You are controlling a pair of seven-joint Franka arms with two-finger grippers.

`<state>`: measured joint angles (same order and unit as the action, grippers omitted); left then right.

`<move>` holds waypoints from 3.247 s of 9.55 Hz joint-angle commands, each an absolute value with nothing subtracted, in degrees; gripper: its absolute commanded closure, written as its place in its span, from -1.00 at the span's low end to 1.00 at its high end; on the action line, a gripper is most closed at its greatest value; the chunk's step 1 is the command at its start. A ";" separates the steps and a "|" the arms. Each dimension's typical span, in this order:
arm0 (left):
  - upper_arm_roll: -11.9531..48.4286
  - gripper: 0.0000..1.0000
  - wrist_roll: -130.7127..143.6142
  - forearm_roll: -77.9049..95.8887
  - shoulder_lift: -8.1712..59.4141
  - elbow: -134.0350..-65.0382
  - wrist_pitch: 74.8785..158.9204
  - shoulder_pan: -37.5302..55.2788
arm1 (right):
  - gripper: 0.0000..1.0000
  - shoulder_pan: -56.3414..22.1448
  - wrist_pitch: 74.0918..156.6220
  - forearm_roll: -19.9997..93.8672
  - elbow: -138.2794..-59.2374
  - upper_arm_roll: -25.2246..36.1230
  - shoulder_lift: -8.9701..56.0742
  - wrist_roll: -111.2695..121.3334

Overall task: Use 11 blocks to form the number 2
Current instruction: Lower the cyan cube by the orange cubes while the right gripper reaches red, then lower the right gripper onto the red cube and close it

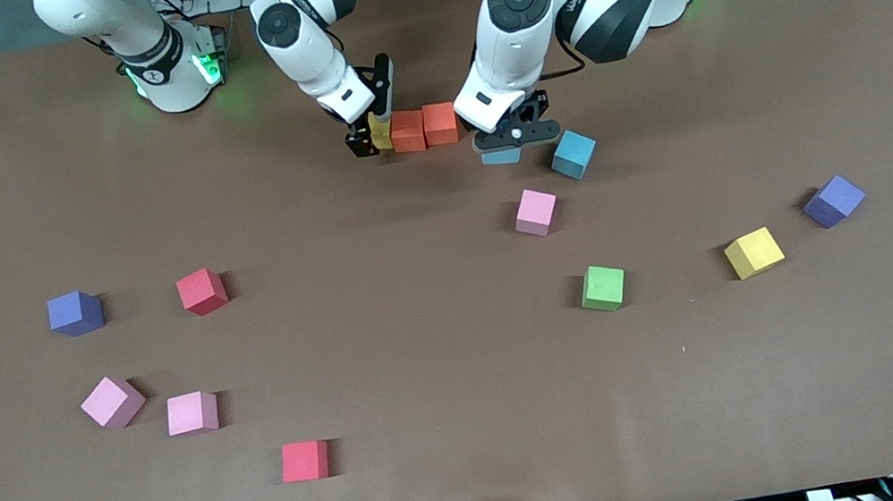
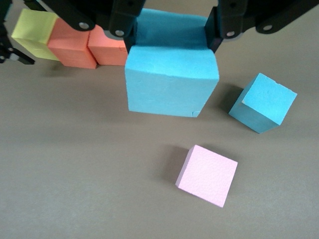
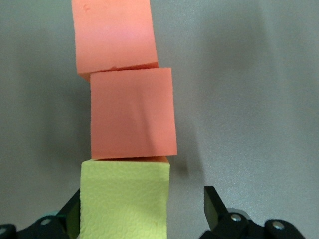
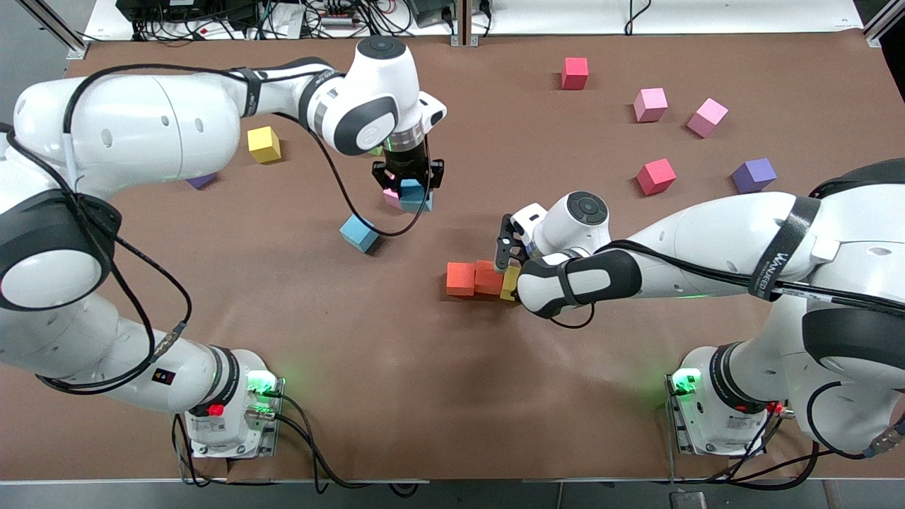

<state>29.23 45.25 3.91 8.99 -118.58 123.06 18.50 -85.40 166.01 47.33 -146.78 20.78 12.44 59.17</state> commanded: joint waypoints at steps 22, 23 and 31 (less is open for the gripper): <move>23.12 1.00 49.84 -2.34 23.63 -105.30 117.69 30.23 | -1.00 -39.41 158.47 48.43 -144.76 21.18 3.78 72.76; 23.12 1.00 49.75 -3.85 24.95 -104.42 117.69 31.45 | -1.00 -35.89 158.47 48.34 -143.97 21.18 4.04 75.12; 19.08 1.00 54.56 0.52 30.58 -102.48 123.39 36.20 | -1.00 -26.37 155.24 47.81 -136.77 21.88 16.51 69.19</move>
<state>21.03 51.64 -0.82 29.63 -103.56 122.38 33.91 -26.81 157.58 47.99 -139.26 22.11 14.41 72.07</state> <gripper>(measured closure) 0.449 0.000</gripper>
